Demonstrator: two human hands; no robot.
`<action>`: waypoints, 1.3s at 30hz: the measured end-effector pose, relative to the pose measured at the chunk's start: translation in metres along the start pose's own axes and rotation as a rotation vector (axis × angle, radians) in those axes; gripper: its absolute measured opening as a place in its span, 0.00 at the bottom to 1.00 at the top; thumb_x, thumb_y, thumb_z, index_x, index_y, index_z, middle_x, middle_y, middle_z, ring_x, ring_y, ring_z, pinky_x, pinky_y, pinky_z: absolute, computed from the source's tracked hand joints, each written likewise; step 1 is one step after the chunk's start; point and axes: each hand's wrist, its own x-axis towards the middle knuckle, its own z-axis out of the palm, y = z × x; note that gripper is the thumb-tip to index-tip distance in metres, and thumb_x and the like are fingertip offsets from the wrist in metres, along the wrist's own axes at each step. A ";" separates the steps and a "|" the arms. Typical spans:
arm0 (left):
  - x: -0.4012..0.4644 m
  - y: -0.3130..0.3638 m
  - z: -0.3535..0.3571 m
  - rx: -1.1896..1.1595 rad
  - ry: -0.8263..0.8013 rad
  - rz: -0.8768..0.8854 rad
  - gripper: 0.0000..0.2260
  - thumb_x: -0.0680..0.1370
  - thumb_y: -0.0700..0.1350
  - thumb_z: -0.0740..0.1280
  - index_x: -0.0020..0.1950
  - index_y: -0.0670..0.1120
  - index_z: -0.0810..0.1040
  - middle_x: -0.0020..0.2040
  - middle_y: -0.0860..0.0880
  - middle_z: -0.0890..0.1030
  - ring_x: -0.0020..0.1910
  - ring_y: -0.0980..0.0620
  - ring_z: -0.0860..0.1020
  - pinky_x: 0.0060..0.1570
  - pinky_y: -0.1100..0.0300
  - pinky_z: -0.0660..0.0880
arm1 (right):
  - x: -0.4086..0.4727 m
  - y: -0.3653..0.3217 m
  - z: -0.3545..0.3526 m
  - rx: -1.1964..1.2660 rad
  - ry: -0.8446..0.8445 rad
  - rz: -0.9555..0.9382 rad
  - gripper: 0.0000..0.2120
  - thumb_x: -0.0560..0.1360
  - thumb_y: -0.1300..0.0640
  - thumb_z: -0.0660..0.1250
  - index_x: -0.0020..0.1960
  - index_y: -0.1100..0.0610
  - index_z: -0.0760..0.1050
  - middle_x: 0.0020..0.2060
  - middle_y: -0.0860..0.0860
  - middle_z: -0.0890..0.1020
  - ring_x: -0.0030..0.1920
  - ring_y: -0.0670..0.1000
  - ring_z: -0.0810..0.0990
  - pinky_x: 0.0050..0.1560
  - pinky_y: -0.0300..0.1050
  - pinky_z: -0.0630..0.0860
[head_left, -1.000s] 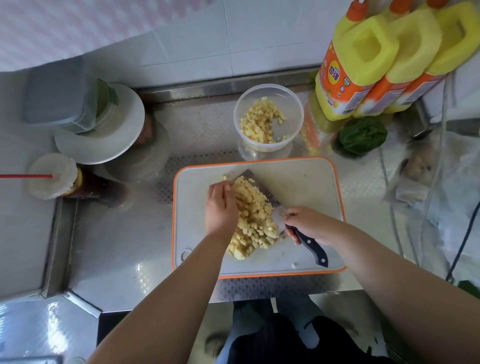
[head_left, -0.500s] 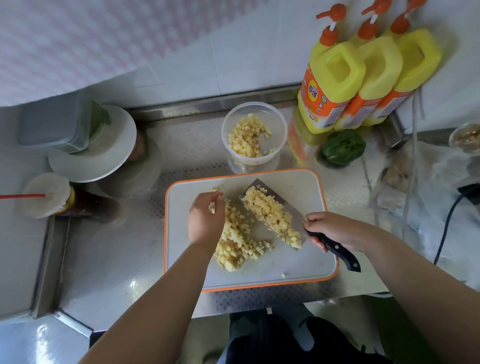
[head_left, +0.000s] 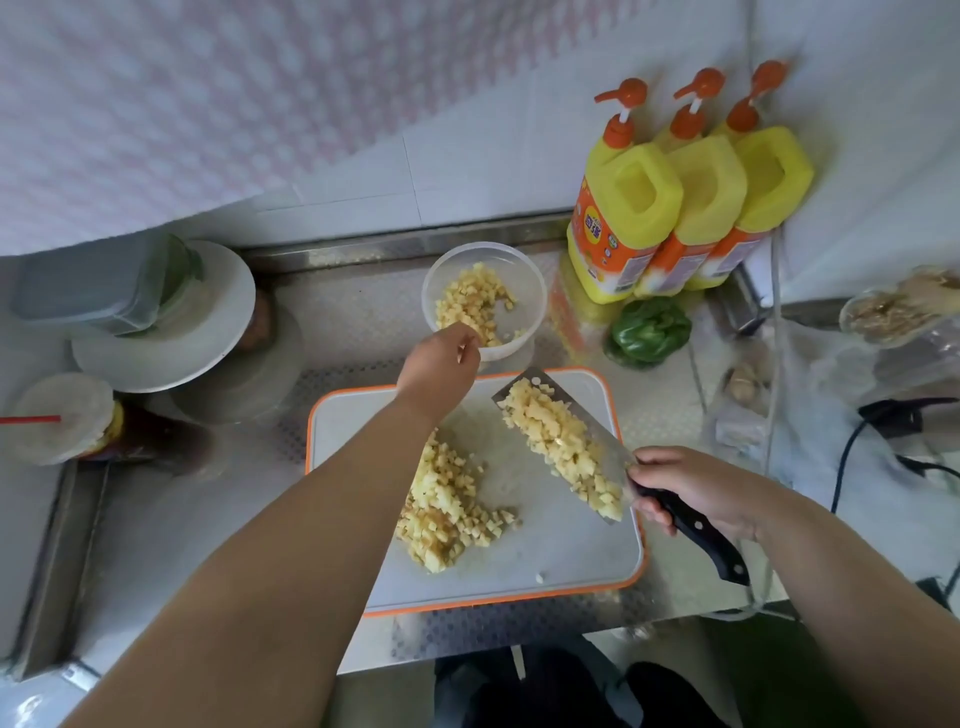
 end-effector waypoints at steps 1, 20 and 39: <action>-0.002 0.000 0.000 0.009 0.005 -0.005 0.09 0.83 0.47 0.58 0.55 0.50 0.78 0.45 0.50 0.81 0.41 0.51 0.78 0.41 0.52 0.78 | -0.002 -0.003 -0.001 0.024 0.002 0.000 0.08 0.82 0.64 0.55 0.44 0.62 0.67 0.27 0.54 0.70 0.26 0.50 0.67 0.27 0.42 0.68; -0.013 -0.018 -0.015 -0.412 0.250 -0.128 0.11 0.84 0.43 0.57 0.59 0.51 0.77 0.45 0.58 0.78 0.42 0.53 0.75 0.41 0.59 0.73 | 0.100 -0.123 0.020 0.351 0.085 0.141 0.09 0.80 0.63 0.54 0.41 0.59 0.64 0.25 0.54 0.70 0.21 0.47 0.69 0.21 0.36 0.69; 0.075 0.039 -0.015 -0.071 -0.373 0.075 0.24 0.83 0.57 0.59 0.78 0.53 0.63 0.77 0.48 0.64 0.77 0.45 0.59 0.75 0.45 0.55 | 0.084 -0.182 0.025 0.253 0.087 0.096 0.08 0.81 0.64 0.51 0.56 0.63 0.67 0.36 0.56 0.72 0.21 0.46 0.75 0.19 0.33 0.69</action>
